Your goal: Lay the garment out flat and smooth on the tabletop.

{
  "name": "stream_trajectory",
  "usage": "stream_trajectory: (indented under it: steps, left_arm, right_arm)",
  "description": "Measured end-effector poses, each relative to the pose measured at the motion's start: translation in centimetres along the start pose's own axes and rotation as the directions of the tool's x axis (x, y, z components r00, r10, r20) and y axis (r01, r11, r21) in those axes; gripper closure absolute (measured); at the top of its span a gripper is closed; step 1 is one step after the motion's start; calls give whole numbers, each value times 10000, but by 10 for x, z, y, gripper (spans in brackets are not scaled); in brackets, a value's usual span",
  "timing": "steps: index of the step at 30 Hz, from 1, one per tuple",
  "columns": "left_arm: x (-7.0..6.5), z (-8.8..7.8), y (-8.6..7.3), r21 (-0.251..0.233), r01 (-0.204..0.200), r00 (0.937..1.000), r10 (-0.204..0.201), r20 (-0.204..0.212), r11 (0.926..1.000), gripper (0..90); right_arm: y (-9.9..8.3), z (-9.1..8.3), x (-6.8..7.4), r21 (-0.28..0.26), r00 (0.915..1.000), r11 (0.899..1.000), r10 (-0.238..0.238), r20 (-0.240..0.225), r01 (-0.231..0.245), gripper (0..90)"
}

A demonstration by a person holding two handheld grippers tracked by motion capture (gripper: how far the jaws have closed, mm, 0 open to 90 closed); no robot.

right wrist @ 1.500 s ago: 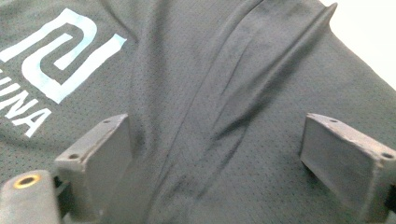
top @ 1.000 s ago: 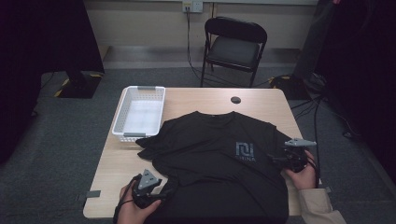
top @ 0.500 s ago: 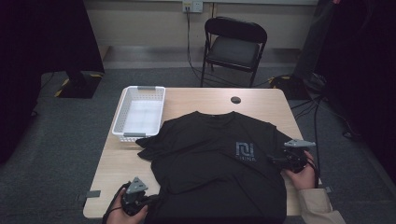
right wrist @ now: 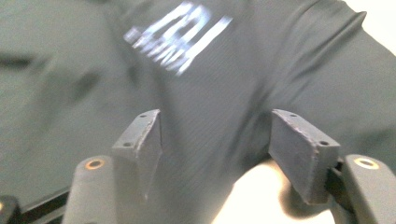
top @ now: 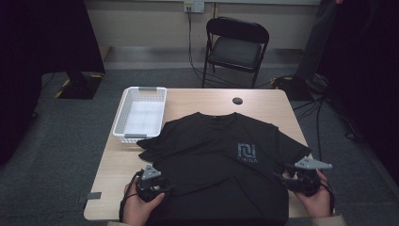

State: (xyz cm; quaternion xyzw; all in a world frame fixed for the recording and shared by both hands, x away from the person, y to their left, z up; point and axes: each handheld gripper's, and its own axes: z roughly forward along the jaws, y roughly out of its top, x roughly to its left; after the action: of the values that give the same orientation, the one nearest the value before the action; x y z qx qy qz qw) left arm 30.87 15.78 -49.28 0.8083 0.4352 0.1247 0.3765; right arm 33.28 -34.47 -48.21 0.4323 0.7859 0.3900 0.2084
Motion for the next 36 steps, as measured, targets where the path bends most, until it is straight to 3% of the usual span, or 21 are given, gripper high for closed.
stream_trajectory:
  steps: [1,3,6,8,9,11,13,15,21,22,23,24,25,26,27,28,29,30,33,36]
  left_arm:
    - [-1,2,0,123,-425,9990,427,-164,9990,545]
    - [-5,2,1,269,-770,9963,779,-352,9967,581]
    - [-5,1,-1,272,-801,9965,807,-219,9964,688]
    - [-2,1,-1,245,-553,9985,553,21,9982,768]
    - [-1,1,-1,223,-354,9993,351,164,9991,819]
    - [5,-1,-1,217,-186,9994,179,297,9996,849]
    - [10,-5,0,64,-97,9987,94,505,9999,859]
    - [14,-13,2,-247,-190,9978,205,629,9995,860]
    - [17,-34,2,-960,-117,9951,210,968,9953,861]
    - [17,-36,2,-993,-218,9956,306,884,9948,860]
    - [16,-37,1,-1018,-441,9960,517,731,9938,856]
    - [16,-37,3,-845,-548,9957,608,693,9949,810]
    - [16,-37,4,-775,-523,9967,568,575,9956,615]
    - [16,-37,6,-900,-703,9959,750,500,9935,435]
    - [16,-36,9,-1039,-925,9940,980,489,9903,337]
    - [17,-35,11,-1199,-928,9937,996,519,9884,281]
    - [18,-32,14,-1372,-895,9934,984,595,9865,222]
    - [19,-30,16,-1495,-918,9923,1030,688,9845,180]
    - [23,-25,20,-1556,-1102,9904,1216,655,9817,174]
    - [28,-20,20,-1428,-1247,9892,1341,584,9819,161]
  right_arm:
    - [-6,-2,6,190,10000,9998,11,-96,-9,367]
    - [-17,-5,17,482,10000,9988,-51,-64,54,402]
    - [-26,-7,27,992,9997,9948,-225,7,224,459]
    - [-28,-8,29,1133,9997,9934,-210,140,192,511]
    - [-28,-9,29,1107,9998,9938,-63,163,44,571]
    - [-27,-10,25,1148,9999,9933,126,-8,-124,806]
    - [-27,-10,20,1077,9979,9934,447,-466,-395,862]
    - [-24,-15,16,940,9979,9947,452,-462,-408,868]
    - [-10,-48,9,-157,9977,9990,418,-541,-427,865]
    - [-10,-51,9,-273,9976,9988,384,-575,-400,853]
    - [-9,-52,8,-346,9980,9987,345,-525,-364,780]
    - [-8,-52,8,-437,9990,9985,323,-320,-337,615]
    - [-7,-51,9,-614,9996,9978,254,-89,-259,514]
    - [-5,-49,11,-640,9999,9979,129,-38,-131,510]
    - [-2,-46,14,-680,9999,9976,-123,-102,116,436]
    - [1,-42,17,-716,9993,9967,-375,-48,370,349]
    - [3,-37,21,-740,9984,9956,-569,49,571,320]
    - [6,-30,22,-773,9975,9947,-690,-152,676,300]
    - [11,-8,21,-673,9943,9958,-670,-828,615,217]
    - [12,12,14,-325,9924,9967,-772,-961,744,174]
